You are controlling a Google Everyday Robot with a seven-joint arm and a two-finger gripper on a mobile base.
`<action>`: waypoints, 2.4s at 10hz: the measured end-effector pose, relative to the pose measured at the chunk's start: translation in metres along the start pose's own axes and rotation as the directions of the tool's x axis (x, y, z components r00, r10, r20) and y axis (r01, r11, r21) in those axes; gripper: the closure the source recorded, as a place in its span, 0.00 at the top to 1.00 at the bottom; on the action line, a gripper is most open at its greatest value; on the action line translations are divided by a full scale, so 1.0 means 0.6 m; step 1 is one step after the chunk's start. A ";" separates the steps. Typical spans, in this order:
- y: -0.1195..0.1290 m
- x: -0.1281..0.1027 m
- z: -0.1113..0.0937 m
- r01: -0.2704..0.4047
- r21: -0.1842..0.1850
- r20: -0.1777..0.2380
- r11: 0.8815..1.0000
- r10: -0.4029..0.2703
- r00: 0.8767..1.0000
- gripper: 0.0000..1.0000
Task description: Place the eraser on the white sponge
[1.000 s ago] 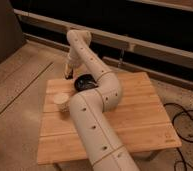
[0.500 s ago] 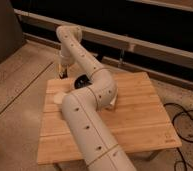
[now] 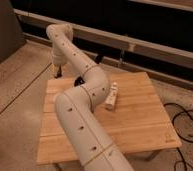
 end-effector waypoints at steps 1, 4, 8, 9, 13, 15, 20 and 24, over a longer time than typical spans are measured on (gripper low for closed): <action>0.017 -0.007 0.000 0.010 0.006 0.011 1.000 -0.010 1.000 0.00; 0.077 -0.016 0.004 0.050 0.036 0.039 0.998 -0.051 0.998 0.00; 0.181 0.038 -0.054 0.095 0.072 0.200 0.993 -0.108 0.974 0.00; 0.190 0.065 -0.080 0.076 0.068 0.260 0.995 -0.091 0.961 0.00; 0.048 0.273 -0.087 -0.200 0.069 0.354 0.977 0.164 0.921 0.00; -0.022 0.372 -0.061 -0.327 0.061 0.352 0.943 0.286 0.891 0.00; -0.066 0.444 -0.041 -0.413 0.050 0.348 0.909 0.372 0.861 0.00; -0.133 0.441 0.006 -0.536 -0.142 0.277 0.832 0.553 0.786 0.00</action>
